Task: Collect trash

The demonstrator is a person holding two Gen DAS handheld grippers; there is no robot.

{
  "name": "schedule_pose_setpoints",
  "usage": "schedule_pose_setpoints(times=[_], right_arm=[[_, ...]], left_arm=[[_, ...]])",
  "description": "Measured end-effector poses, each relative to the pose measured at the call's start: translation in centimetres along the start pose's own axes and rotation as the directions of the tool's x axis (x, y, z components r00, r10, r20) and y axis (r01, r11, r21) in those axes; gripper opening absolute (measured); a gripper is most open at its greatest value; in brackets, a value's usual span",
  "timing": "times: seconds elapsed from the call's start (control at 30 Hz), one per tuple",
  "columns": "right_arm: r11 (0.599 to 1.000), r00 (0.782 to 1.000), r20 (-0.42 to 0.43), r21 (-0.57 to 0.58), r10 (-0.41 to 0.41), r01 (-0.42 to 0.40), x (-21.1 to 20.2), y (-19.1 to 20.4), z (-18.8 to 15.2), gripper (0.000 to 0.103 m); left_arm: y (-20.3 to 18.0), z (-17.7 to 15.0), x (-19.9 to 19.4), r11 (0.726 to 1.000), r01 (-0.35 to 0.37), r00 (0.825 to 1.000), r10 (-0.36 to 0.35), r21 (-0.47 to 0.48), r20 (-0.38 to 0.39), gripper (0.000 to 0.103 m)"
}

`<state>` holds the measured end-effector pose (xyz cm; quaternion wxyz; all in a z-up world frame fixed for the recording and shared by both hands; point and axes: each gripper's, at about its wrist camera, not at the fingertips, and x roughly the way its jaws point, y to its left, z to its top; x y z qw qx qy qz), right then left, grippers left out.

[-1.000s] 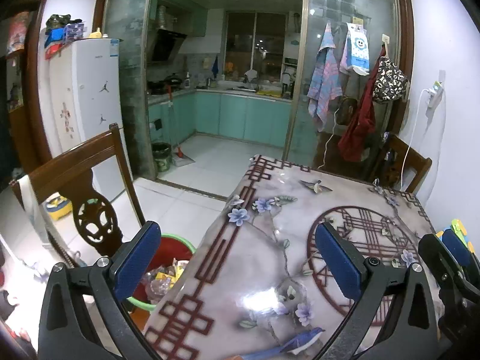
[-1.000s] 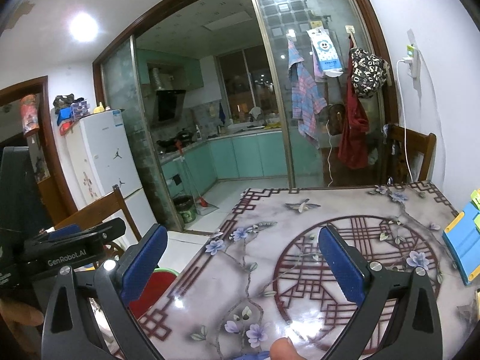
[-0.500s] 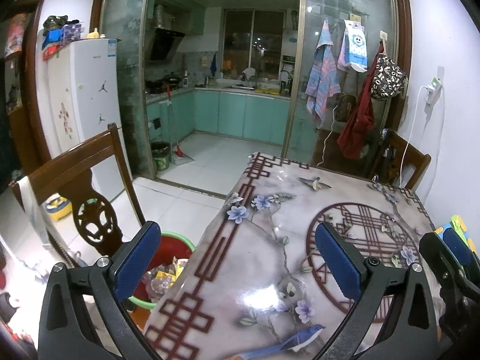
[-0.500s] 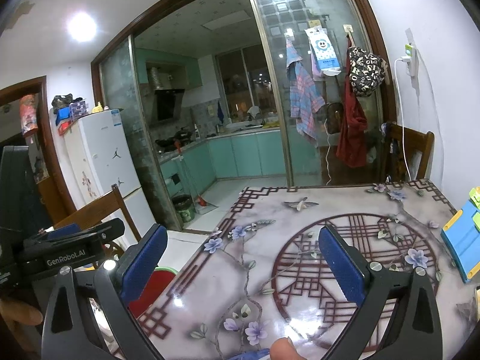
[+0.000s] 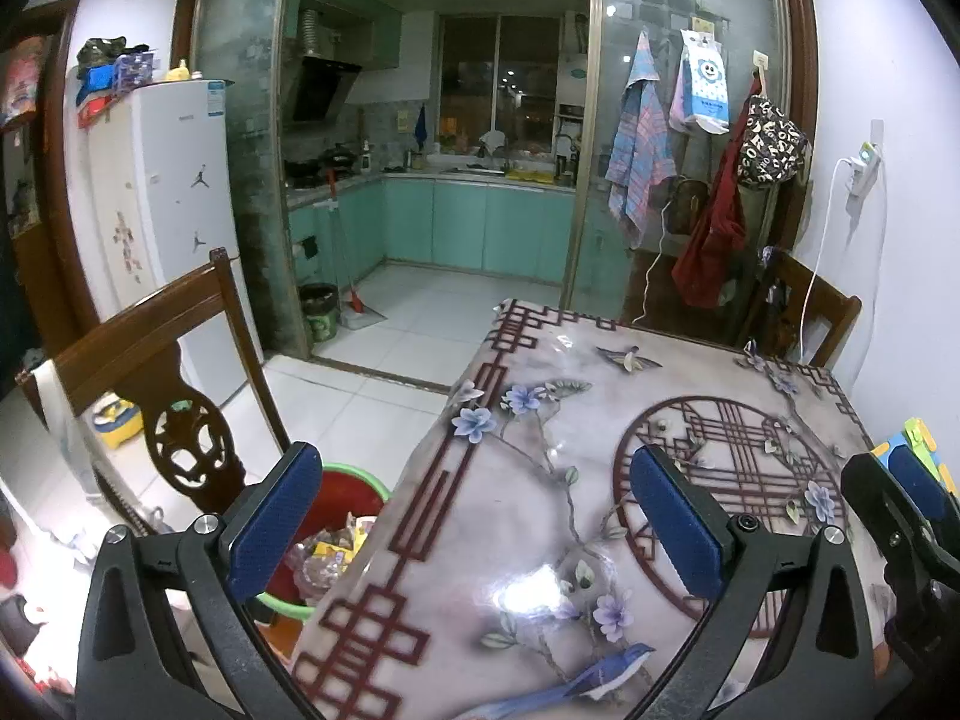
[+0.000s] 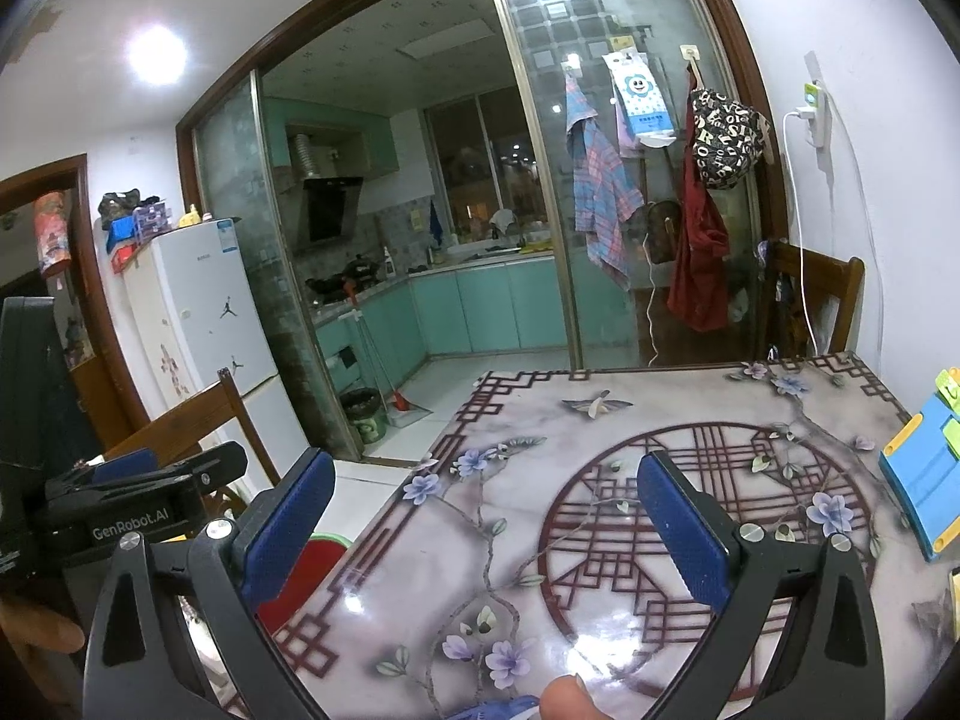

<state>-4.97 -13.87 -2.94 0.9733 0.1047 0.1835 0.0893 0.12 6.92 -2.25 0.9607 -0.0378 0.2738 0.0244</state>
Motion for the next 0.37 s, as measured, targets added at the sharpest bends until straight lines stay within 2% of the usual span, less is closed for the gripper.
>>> schedule_pose_setpoints(times=[0.27,0.37], right_arm=[[1.000,1.000,-0.001,0.010,-0.004,0.004,0.17,-0.33,-0.02,0.101],[1.000,1.000,-0.006,0.013,-0.010,0.010,0.46,-0.57,-0.02,0.101]], left_arm=[[-0.10,0.04,0.21,1.000,0.010,1.000,-0.010,0.004,-0.003,0.103],[-0.67,0.06,0.26,0.999,0.012,1.000,-0.013,0.042,0.015,0.103]])
